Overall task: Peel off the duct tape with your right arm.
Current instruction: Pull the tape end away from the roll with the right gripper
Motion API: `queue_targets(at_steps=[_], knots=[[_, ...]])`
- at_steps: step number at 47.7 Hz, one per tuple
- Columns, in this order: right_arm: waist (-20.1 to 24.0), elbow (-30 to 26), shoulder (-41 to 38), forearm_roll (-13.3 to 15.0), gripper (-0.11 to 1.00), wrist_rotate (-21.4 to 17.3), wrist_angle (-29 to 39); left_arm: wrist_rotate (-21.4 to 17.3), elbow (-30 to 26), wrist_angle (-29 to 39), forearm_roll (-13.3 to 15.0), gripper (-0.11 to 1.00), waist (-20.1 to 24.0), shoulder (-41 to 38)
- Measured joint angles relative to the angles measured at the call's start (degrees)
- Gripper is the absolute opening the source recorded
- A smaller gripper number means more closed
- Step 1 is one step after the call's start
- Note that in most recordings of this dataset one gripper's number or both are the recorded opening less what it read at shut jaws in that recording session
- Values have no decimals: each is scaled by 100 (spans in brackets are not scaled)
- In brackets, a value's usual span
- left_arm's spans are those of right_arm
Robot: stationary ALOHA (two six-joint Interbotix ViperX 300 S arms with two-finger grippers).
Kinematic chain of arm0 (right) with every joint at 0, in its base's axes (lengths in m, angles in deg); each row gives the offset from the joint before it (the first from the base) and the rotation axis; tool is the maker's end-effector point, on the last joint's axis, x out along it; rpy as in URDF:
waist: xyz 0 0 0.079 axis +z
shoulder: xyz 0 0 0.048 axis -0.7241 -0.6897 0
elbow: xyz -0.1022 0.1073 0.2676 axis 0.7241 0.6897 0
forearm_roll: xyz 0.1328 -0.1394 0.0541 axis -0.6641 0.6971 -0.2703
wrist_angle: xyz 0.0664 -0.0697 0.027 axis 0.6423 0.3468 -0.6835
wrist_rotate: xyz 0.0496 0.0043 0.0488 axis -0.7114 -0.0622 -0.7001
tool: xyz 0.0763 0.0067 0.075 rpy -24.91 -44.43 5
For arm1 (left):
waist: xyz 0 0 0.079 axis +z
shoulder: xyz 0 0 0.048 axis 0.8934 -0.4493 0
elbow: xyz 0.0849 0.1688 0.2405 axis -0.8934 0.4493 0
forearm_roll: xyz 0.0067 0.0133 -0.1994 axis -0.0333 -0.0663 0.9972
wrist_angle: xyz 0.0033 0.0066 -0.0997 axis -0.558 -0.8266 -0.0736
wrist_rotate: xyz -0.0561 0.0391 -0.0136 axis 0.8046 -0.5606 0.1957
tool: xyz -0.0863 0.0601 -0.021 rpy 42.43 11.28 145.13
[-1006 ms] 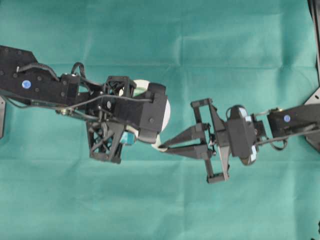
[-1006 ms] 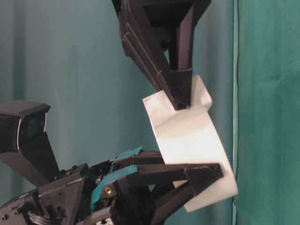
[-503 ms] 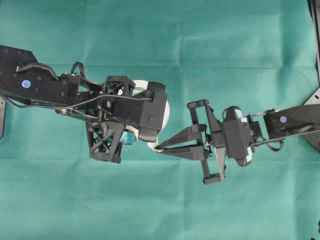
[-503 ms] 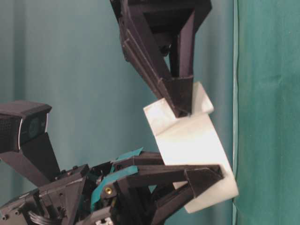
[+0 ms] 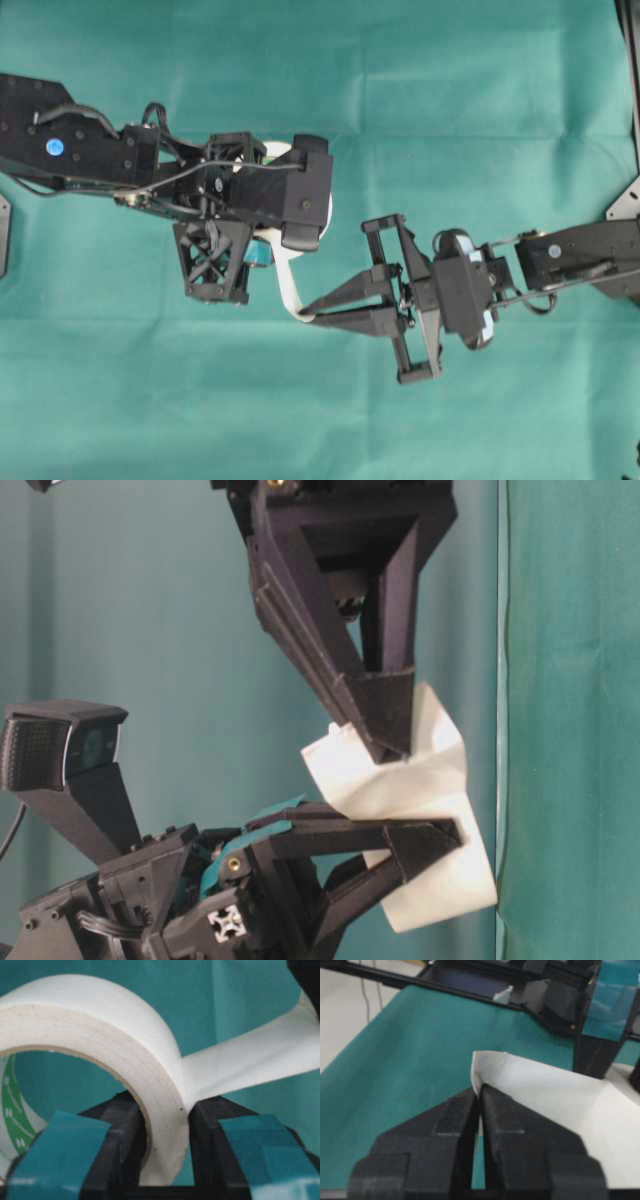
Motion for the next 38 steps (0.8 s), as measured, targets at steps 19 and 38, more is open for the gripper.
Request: queue_targets(at_steps=[19,38], knots=[[-9,-18,-9,-9,-9,0,0,70,0,105,0,21,9,9],[-9,-26,-9,-9,-9,0,0,105,0,141,-9,21,0,9]])
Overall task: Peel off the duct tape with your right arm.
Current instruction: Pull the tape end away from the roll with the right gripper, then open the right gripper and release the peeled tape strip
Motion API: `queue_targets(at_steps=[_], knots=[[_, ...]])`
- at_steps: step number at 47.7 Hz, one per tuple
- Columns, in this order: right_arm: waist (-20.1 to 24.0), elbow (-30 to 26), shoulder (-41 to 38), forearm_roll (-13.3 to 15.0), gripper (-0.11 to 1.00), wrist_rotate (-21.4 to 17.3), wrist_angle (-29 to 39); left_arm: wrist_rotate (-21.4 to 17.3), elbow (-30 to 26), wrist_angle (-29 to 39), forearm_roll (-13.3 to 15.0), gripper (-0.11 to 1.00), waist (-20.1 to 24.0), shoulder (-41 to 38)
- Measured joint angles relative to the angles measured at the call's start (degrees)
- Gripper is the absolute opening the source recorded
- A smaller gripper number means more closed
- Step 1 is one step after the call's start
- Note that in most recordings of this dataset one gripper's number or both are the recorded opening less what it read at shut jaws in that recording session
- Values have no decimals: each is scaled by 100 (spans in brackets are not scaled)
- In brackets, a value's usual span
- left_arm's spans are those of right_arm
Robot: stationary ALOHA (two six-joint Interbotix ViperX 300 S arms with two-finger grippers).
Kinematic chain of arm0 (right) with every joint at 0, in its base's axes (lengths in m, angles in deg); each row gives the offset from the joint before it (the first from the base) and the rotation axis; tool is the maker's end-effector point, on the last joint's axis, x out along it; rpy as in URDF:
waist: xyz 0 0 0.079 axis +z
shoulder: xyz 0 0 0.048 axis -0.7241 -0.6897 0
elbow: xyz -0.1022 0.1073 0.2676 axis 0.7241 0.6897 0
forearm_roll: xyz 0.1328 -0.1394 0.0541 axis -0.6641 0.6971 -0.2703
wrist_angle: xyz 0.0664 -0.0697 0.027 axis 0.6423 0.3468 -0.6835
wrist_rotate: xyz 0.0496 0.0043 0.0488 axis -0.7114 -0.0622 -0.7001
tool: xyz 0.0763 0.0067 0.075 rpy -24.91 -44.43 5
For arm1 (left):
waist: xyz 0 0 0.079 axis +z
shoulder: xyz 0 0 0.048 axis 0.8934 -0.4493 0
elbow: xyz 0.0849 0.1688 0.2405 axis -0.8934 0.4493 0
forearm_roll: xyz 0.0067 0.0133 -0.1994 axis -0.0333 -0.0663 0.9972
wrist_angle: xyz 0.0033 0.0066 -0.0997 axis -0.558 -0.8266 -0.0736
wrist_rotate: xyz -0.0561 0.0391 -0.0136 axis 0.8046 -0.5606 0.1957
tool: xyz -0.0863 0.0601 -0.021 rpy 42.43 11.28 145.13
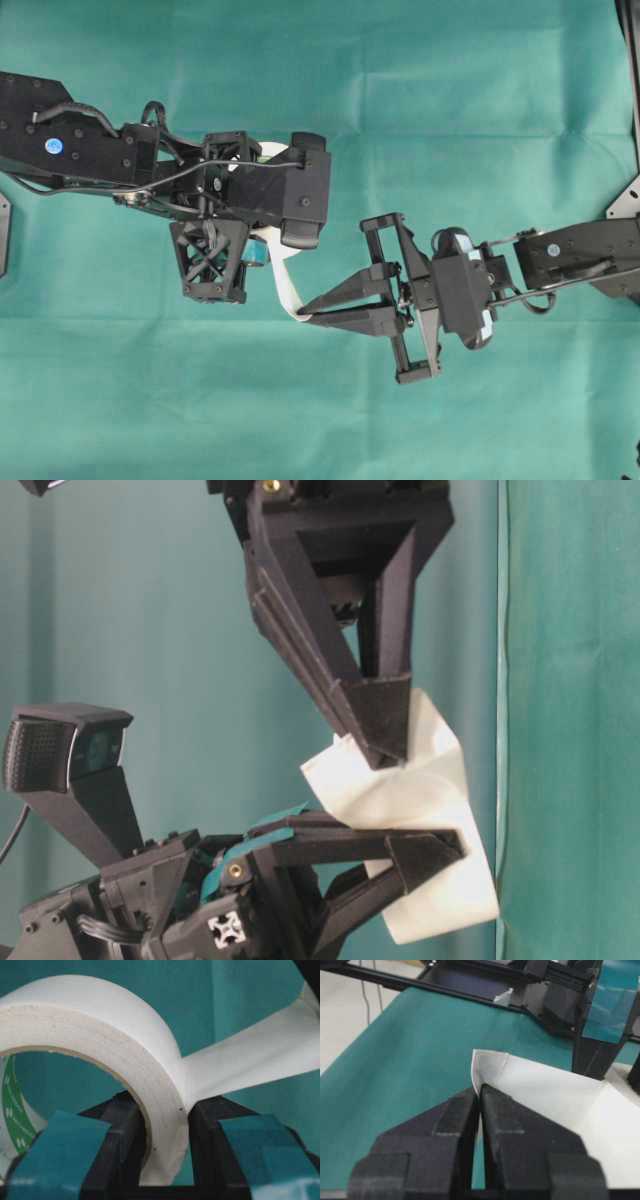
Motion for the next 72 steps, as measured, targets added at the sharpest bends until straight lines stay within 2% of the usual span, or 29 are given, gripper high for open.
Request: queue_targets(at_steps=[72], knots=[[141,0,0,0,-9,-9,0,35,-18,185,18,21,-264,0]])
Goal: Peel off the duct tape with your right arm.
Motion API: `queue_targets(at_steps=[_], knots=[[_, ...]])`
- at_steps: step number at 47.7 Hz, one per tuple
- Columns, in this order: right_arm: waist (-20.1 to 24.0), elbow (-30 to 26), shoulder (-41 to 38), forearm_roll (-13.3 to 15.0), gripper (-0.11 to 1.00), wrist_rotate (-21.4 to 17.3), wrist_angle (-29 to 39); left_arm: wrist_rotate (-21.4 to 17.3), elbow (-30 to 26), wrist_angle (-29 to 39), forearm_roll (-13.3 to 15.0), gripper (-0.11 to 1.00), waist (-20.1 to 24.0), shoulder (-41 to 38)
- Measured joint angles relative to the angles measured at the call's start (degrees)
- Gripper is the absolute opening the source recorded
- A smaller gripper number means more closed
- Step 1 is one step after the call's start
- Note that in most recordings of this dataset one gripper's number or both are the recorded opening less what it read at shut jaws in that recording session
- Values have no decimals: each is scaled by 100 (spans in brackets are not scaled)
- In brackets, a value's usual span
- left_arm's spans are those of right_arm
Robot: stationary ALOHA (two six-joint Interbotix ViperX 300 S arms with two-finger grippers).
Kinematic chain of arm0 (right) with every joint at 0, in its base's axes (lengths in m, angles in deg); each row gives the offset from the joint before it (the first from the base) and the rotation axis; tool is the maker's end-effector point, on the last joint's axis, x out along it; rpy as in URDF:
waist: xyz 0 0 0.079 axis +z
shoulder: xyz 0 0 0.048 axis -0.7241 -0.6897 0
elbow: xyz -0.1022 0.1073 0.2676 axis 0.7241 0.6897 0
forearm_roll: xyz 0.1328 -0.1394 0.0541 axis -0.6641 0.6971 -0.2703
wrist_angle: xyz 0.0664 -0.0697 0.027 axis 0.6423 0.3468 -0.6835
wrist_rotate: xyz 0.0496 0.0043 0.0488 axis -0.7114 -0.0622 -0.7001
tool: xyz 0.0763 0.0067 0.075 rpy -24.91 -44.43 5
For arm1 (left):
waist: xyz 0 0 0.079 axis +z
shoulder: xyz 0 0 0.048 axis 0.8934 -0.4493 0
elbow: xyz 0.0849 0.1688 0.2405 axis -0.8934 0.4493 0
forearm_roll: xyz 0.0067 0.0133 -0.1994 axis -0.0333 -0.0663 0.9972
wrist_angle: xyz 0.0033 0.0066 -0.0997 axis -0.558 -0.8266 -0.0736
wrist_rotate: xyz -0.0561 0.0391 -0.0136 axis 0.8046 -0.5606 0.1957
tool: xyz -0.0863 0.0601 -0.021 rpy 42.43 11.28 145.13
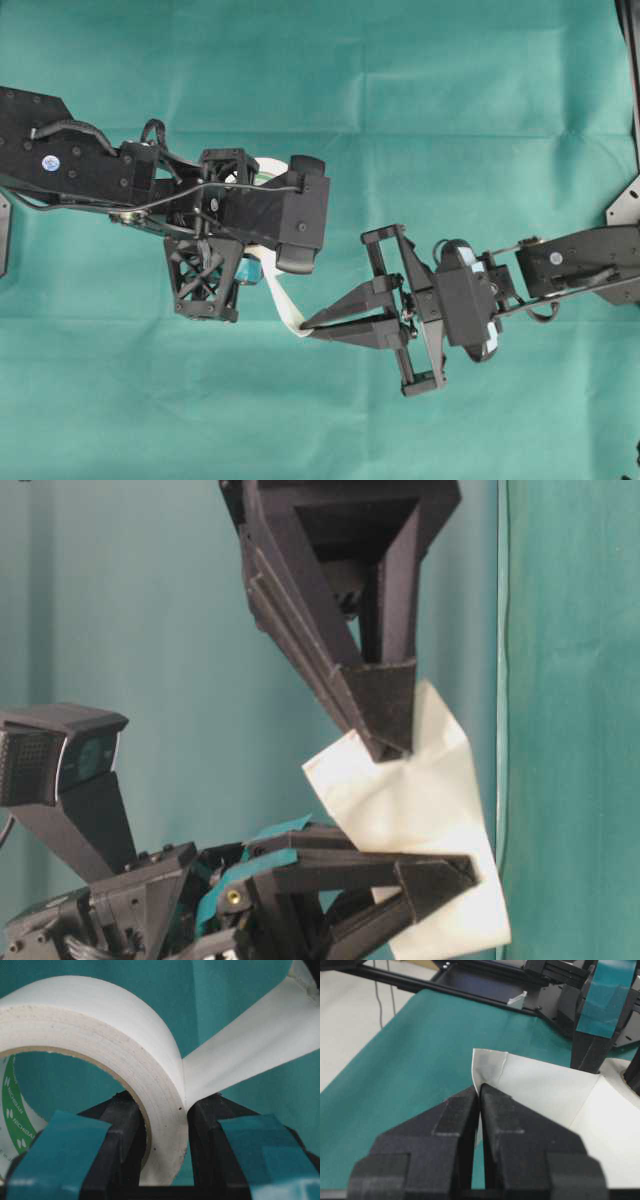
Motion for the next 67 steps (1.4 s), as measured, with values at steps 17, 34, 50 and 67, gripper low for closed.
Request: queue_targets(at_steps=[17,34,50,67], knots=[[272,0,0,44,16,9,9,0,0,70,-18,21,53,0],[272,114,132,44,18,0,88,-18,0,149,-18,21,18,0],[264,431,519,44,18,0,220,-9,0,114,-18,21,18,-35],[272,606,809,44,18,0,237,-18,9,-229,-18,21,9,-387]])
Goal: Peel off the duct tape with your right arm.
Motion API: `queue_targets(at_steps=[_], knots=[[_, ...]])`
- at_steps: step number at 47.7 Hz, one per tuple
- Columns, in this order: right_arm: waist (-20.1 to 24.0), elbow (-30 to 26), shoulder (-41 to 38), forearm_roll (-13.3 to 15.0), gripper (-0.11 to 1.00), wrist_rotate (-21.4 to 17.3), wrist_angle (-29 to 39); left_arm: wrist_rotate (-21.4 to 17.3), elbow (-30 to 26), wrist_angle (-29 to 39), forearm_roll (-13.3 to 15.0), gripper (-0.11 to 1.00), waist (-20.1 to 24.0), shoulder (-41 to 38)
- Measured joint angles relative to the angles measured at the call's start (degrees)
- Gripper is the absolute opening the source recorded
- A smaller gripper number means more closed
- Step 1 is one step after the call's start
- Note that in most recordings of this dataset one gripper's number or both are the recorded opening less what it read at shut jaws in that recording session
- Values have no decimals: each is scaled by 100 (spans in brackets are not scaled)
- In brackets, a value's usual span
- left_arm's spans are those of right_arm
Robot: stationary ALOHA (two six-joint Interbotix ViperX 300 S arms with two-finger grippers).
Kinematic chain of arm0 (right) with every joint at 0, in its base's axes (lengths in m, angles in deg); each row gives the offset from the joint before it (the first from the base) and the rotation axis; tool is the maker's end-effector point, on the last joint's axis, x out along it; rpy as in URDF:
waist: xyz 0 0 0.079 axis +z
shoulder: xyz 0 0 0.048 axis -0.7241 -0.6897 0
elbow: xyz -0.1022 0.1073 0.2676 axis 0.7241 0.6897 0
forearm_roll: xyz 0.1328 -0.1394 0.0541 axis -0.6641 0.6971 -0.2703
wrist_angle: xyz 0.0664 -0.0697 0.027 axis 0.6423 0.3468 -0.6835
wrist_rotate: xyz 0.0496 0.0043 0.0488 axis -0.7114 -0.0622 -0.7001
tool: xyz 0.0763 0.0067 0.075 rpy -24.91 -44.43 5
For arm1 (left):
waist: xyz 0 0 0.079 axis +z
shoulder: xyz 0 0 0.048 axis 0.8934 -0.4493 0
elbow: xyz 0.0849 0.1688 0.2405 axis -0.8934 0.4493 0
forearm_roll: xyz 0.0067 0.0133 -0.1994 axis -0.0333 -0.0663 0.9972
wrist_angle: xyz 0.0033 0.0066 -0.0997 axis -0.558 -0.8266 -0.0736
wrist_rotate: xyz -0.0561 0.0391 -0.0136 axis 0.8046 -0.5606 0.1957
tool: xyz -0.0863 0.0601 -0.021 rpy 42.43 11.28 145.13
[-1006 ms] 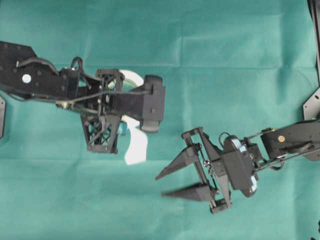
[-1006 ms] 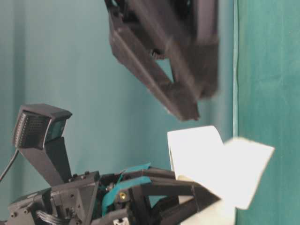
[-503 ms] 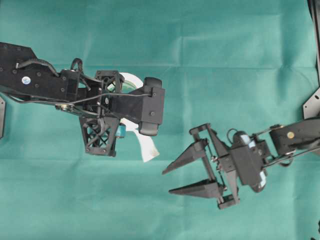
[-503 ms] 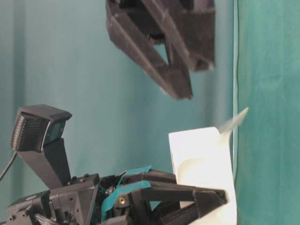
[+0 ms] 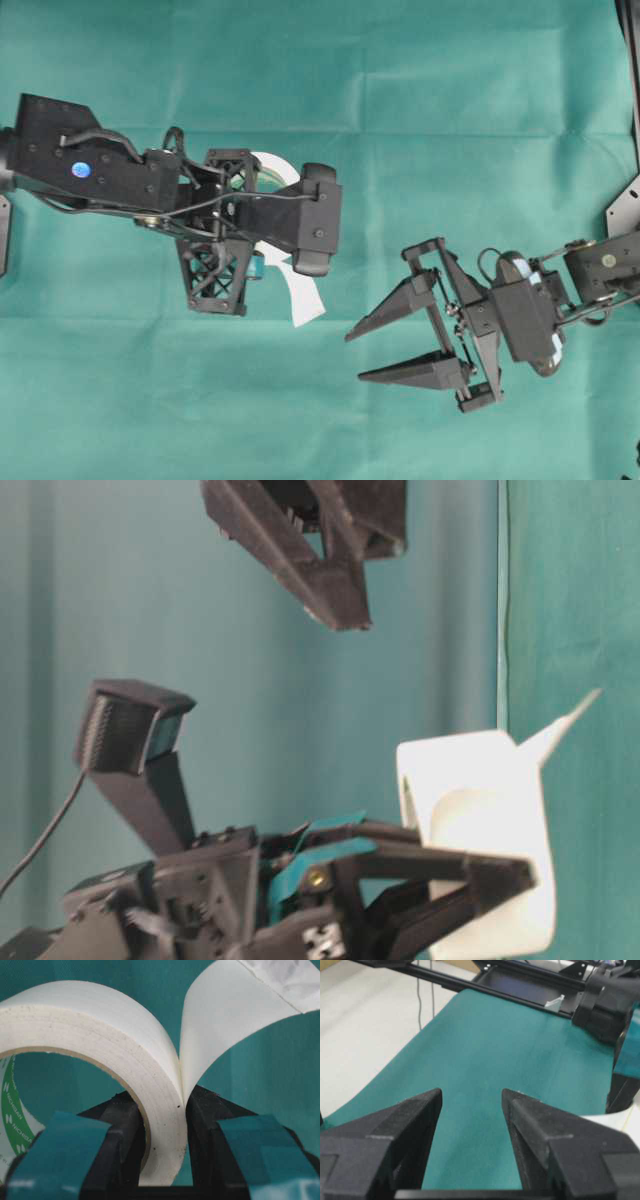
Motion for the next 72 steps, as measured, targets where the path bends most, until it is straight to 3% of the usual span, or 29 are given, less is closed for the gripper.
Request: queue_targets(at_steps=[22,42,72], knots=[[-9,0,18,0,18,0,0,0,431,-1160,-9,21,-44,-650],[0,9,18,0,18,0,9,-9,853,-1898,0,21,-70,-738],[-9,0,18,0,18,0,9,-18,967,-1995,0,21,-79,-738]])
